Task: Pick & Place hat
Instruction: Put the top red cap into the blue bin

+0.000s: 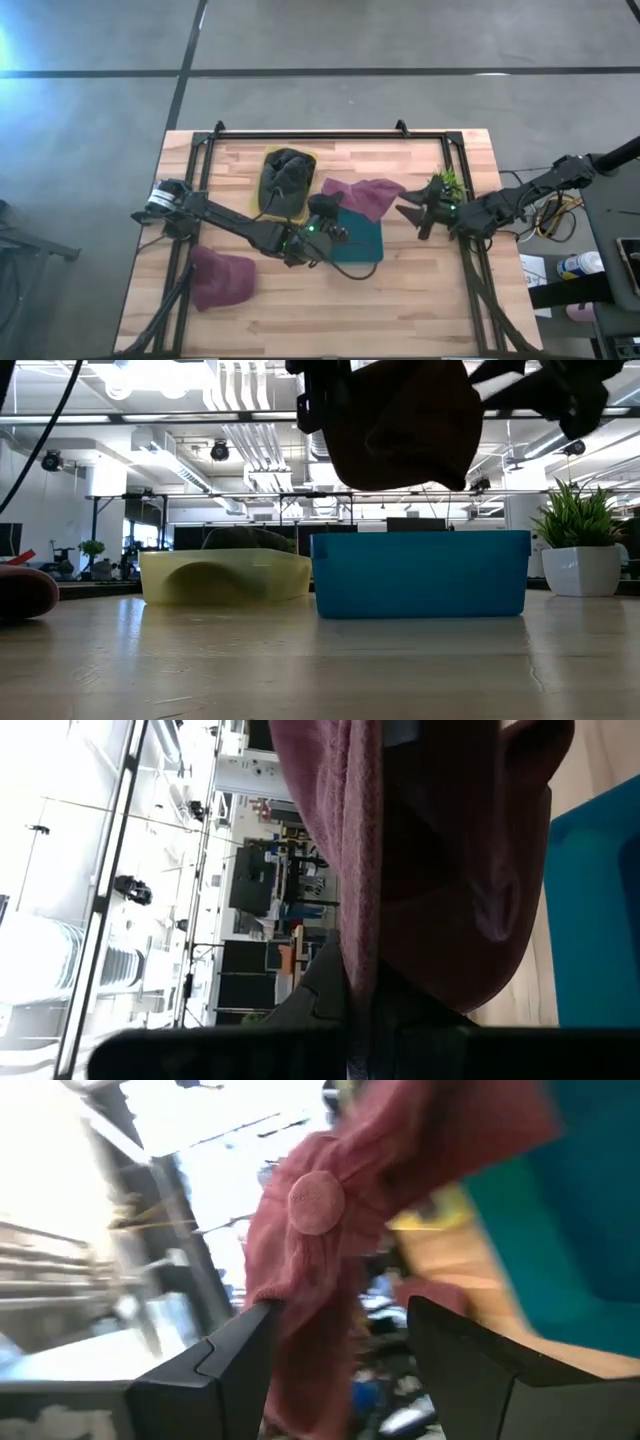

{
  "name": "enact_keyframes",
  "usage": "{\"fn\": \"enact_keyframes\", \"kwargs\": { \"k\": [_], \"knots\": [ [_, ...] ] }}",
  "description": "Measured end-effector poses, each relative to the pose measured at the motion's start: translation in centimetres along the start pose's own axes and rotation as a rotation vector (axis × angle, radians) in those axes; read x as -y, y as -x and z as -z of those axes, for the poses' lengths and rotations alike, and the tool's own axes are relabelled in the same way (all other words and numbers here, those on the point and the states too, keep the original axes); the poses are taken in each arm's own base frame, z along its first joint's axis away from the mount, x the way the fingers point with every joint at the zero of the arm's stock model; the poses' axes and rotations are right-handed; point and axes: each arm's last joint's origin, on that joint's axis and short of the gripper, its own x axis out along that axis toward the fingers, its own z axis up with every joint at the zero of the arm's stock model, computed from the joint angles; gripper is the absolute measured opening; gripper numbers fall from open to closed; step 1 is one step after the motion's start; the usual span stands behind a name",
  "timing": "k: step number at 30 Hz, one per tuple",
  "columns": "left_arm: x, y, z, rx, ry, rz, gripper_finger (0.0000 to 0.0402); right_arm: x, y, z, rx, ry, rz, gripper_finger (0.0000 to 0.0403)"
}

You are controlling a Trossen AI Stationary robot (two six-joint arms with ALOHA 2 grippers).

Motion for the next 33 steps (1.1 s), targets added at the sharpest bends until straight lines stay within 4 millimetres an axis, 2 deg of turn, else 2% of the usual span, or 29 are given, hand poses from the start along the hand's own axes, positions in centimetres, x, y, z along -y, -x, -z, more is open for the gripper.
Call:
{"fn": "enact_keyframes", "kwargs": {
  "k": [7,14,33],
  "knots": [
    [0.7,-0.3,0.5,-0.019,0.006,-0.001,0.0005,-0.4,0.0,0.1,0.02,0.024,-0.039,0.0219],
    [1.1,-0.9,1.0,-0.053,0.03,-0.012,0.0005,0.5,-0.3,-0.5,0.065,0.017,-0.041,0.0219],
    [0.9,-0.9,0.7,0.001,0.077,0.001,0.0005,1.2,-1.6,-2.3,0.149,-0.01,-0.036,0.0219]
  ]
}}
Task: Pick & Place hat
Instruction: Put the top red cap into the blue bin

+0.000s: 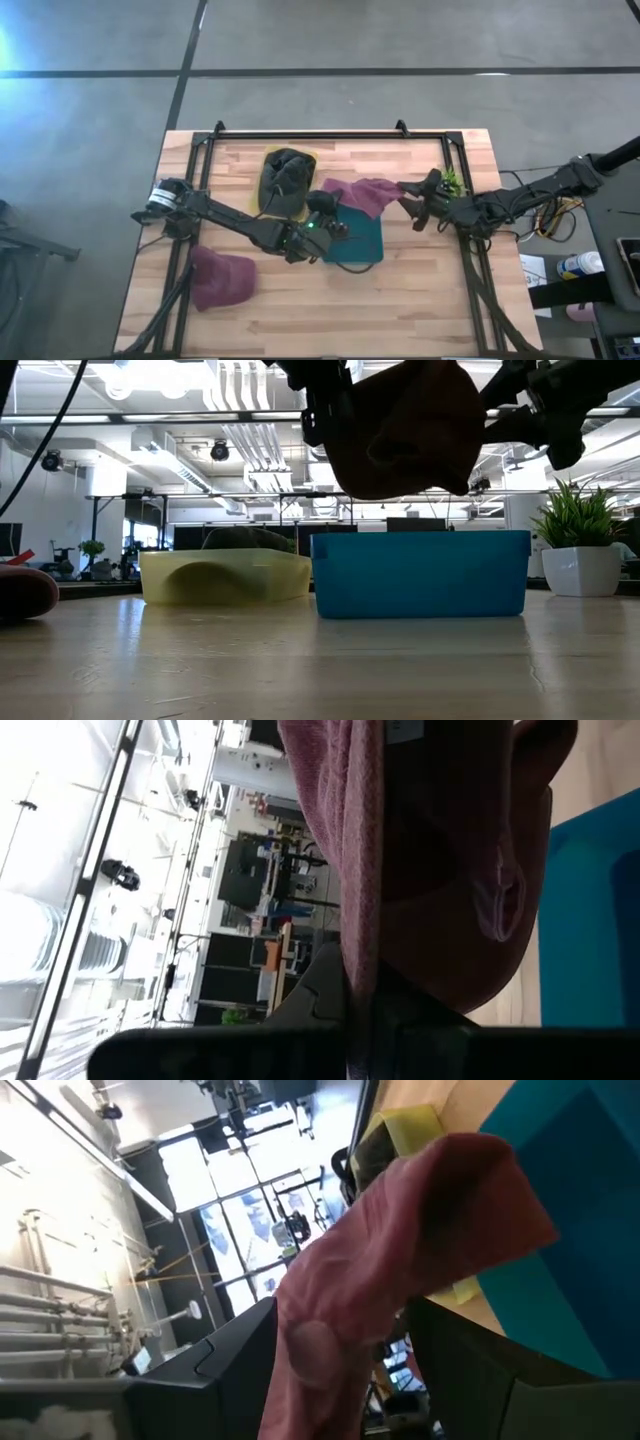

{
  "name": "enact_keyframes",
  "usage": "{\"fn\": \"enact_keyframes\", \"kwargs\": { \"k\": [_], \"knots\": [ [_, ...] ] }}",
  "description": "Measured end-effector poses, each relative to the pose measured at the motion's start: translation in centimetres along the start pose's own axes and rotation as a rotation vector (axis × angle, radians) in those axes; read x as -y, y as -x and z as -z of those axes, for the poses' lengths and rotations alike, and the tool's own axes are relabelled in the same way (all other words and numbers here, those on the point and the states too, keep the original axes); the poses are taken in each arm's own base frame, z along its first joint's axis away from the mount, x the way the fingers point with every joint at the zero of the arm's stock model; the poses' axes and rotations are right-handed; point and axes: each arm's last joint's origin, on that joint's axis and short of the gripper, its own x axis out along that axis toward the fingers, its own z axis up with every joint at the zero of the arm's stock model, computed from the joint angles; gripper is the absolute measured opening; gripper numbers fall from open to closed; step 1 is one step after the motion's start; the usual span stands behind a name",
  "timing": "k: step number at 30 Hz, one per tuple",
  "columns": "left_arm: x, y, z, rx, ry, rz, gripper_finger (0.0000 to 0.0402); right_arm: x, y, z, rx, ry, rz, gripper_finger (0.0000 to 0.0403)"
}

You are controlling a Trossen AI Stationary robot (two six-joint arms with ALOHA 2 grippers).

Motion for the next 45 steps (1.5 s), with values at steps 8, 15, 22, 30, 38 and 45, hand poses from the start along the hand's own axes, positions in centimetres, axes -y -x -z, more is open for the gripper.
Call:
{"fn": "enact_keyframes", "kwargs": {
  "k": [8,15,22,30,38,45],
  "knots": [
    [1.1,-0.2,0.5,0.036,-0.034,0.039,0.0005,-0.8,-0.6,0.0,-0.06,-0.003,-0.02,0.0219],
    [1.3,-0.2,0.7,0.04,-0.043,0.046,0.0006,-0.4,-1.0,-0.4,-0.067,0.013,0.009,0.0219],
    [1.4,-0.2,0.6,0.082,-0.003,0.075,0.0029,0.2,-1.1,-0.6,-0.096,0.003,0.033,0.0166],
    [1.4,-0.2,0.3,0.144,0.073,0.119,0.0087,0.2,-1.2,-0.7,-0.095,0.025,0.036,0.0034],
    [1.4,0.8,0.4,0.019,0.107,0.019,0.0116,0.3,-1.2,-0.7,-0.092,0.078,0.037,0.0014],
    [1.3,3.1,0.4,-0.084,0.204,-0.086,0.0117,0.0,-1.6,-1.2,-0.057,0.235,0.021,0.0013]
  ]
}}
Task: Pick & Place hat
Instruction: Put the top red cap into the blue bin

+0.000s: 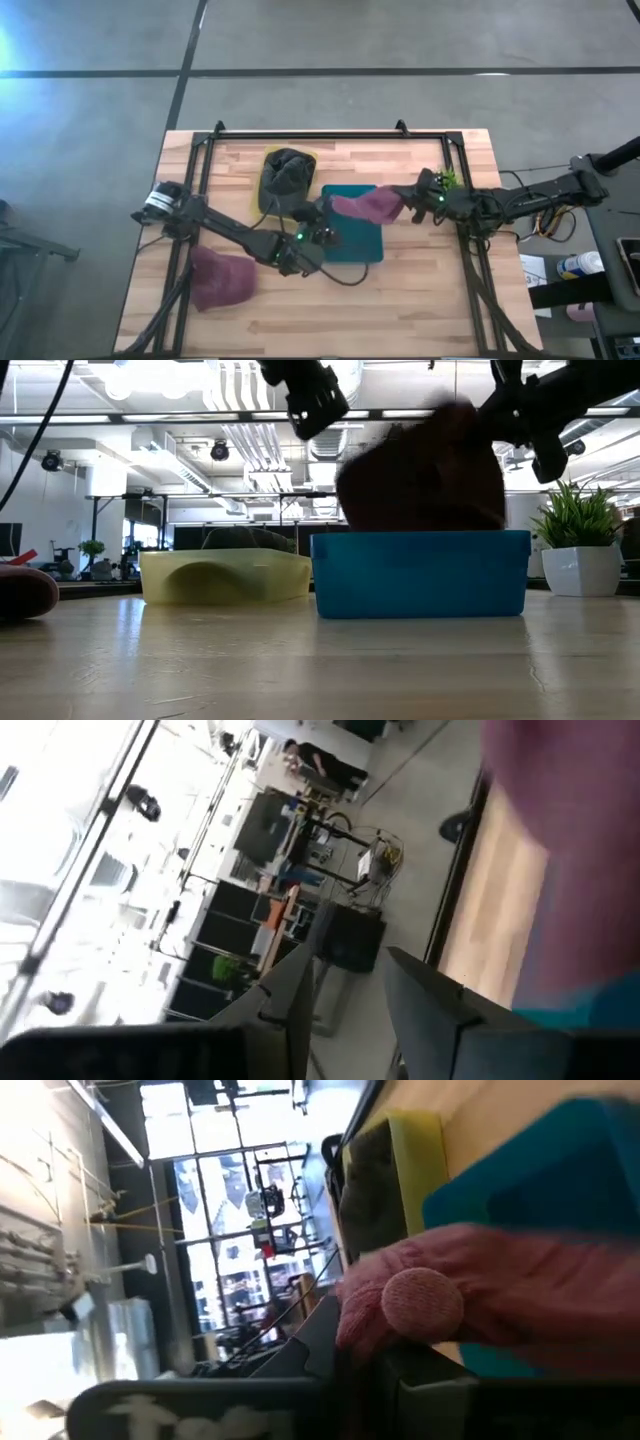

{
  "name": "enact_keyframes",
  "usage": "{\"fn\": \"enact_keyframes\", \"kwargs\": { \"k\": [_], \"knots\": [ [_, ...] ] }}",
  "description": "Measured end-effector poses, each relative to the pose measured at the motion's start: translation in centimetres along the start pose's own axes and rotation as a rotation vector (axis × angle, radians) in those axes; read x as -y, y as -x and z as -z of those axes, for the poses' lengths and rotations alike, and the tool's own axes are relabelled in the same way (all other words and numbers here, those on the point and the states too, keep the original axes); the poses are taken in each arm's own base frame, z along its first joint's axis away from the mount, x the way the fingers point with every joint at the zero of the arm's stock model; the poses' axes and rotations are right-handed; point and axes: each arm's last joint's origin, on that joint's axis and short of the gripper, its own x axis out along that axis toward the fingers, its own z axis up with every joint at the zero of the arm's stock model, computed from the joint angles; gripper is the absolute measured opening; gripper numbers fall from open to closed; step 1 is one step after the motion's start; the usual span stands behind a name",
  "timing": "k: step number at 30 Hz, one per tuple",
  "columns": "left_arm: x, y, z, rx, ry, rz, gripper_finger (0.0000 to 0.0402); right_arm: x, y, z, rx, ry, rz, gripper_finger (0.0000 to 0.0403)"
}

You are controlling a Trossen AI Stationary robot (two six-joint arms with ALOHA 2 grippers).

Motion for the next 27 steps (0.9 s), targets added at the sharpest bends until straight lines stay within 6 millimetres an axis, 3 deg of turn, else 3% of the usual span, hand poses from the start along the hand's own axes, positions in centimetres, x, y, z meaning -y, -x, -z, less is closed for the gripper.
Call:
{"fn": "enact_keyframes", "kwargs": {
  "k": [4,7,12,18,22,27],
  "knots": [
    [0.0,1.0,-0.1,0.029,0.134,0.025,0.0117,-0.4,-0.5,-0.8,0.042,0.069,-0.019,0.0013],
    [-0.3,1.1,0.0,0.061,0.239,0.088,0.0117,-1.3,-1.0,-1.3,-0.022,0.136,-0.065,0.0013],
    [-4.4,1.5,1.0,0.067,0.509,0.244,0.0117,-3.0,-1.9,-1.7,-0.152,0.295,-0.145,0.0013],
    [-11.1,1.9,3.5,0.008,0.932,0.769,0.0117,-2.5,-4.3,-1.4,-0.527,0.426,-0.055,0.0013],
    [-12.4,2.5,5.1,0.004,1.029,0.856,0.0117,-2.6,-6.5,-0.9,-0.726,0.496,-0.062,0.0013],
    [-12.6,3.2,6.9,-0.026,1.111,0.871,0.0117,-3.6,-9.4,0.0,-0.987,0.654,-0.139,0.0013]
  ]
}}
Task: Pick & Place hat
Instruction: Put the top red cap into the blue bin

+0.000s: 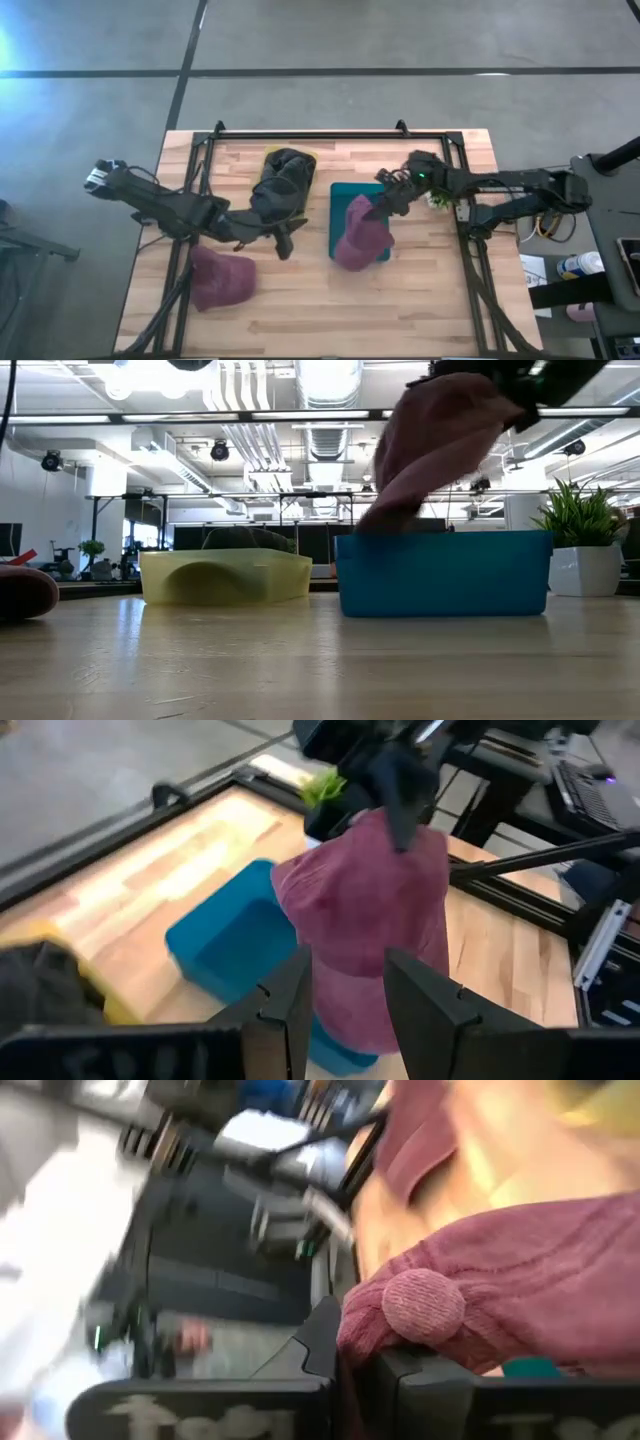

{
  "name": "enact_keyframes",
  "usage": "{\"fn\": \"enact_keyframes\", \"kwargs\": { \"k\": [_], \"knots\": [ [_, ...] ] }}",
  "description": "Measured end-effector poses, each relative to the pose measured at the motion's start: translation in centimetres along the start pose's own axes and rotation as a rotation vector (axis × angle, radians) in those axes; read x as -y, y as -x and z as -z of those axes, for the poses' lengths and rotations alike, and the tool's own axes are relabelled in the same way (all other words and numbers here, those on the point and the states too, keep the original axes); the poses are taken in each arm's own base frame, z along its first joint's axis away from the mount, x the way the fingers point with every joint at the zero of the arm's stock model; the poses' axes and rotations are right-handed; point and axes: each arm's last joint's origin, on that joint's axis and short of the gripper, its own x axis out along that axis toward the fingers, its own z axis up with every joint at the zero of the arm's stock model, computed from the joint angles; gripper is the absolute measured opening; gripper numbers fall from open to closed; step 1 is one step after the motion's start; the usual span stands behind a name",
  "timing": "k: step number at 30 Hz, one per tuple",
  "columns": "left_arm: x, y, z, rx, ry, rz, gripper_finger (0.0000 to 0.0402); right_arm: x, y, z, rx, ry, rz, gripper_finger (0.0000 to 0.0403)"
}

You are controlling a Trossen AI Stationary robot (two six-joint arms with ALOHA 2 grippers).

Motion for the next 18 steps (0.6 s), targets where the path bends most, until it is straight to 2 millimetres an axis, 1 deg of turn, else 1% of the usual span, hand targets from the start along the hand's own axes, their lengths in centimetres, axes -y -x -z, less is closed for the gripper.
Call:
{"fn": "enact_keyframes", "kwargs": {
  "k": [3,6,8,12,16,18],
  "knots": [
    [-0.2,0.1,0.9,-0.012,0.039,0.003,0.0117,0.2,-1.1,-1.5,-0.077,0.074,-0.025,0.0013],
    [-0.2,0.0,1.3,-0.006,0.06,0.015,0.0117,-0.4,-2.0,-3.1,-0.129,0.184,-0.072,0.0013],
    [-0.2,-0.1,1.5,-0.007,0.061,0.016,0.0117,-0.6,-2.4,-4.1,-0.18,0.216,-0.07,0.0013],
    [-0.1,-0.4,1.7,-0.011,0.055,0.013,0.0117,-0.1,-2.4,-5.2,-0.297,0.224,0.045,0.0013],
    [-0.1,-0.4,1.7,-0.011,0.052,0.013,0.0117,0.0,-2.0,-5.3,-0.454,0.264,0.128,0.0013],
    [-0.1,-0.4,1.7,-0.008,0.041,0.009,0.0117,0.1,-2.2,-5.6,-0.499,0.296,0.172,0.0013]
  ]
}}
